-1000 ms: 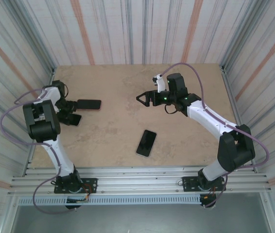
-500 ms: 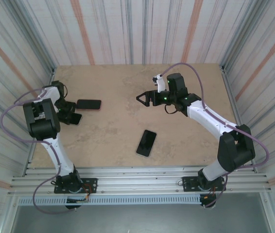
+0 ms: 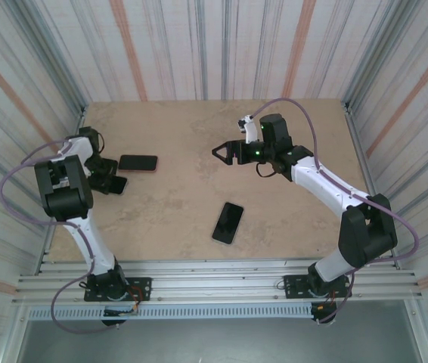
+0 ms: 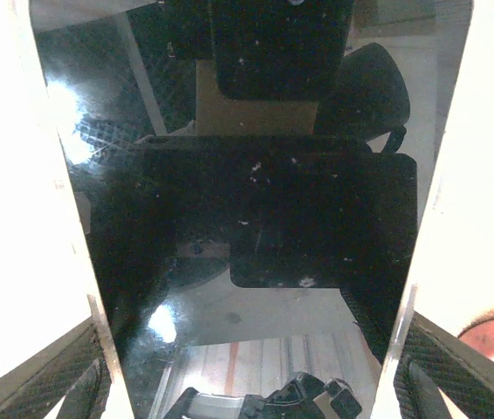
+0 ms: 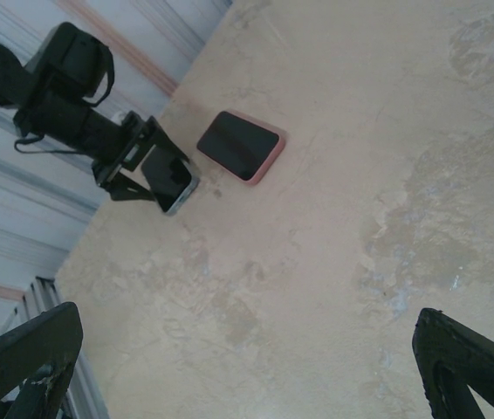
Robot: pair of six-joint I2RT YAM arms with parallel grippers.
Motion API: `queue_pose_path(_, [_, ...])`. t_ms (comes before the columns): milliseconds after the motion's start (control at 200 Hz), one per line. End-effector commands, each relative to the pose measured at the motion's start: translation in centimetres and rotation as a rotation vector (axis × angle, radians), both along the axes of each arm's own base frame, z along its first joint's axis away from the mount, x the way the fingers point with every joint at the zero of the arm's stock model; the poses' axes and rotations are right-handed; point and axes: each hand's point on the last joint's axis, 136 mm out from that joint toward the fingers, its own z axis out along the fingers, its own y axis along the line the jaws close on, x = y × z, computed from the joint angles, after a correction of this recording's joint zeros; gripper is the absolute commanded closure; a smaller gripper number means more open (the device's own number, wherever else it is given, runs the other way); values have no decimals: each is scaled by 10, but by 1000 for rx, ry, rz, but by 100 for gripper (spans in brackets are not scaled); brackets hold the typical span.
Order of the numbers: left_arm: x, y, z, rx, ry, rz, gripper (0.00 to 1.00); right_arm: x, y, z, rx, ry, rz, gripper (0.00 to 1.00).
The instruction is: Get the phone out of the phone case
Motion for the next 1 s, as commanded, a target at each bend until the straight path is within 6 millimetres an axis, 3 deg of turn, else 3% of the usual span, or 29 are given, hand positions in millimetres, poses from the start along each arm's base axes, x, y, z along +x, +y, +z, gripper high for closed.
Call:
queue_pose_path(0, [0,2,16,-2,-47,-12,56,-2,-1,6,50,17,-14,1])
queue_pose_path(241, [0,-4,52,-5,-136,-54,55,-4,8,6,101,43,-10,1])
queue_pose_path(441, [1,-22,81,-21,-217,-119,56,-5,23,4,144,64,11,1])
queue_pose_path(822, [14,-126,139,-99,-371,-363,55,-5,79,-1,206,105,84,0])
queue_pose_path(997, [17,-176,157,-127,-432,-473,56,-6,111,-16,218,156,119,2])
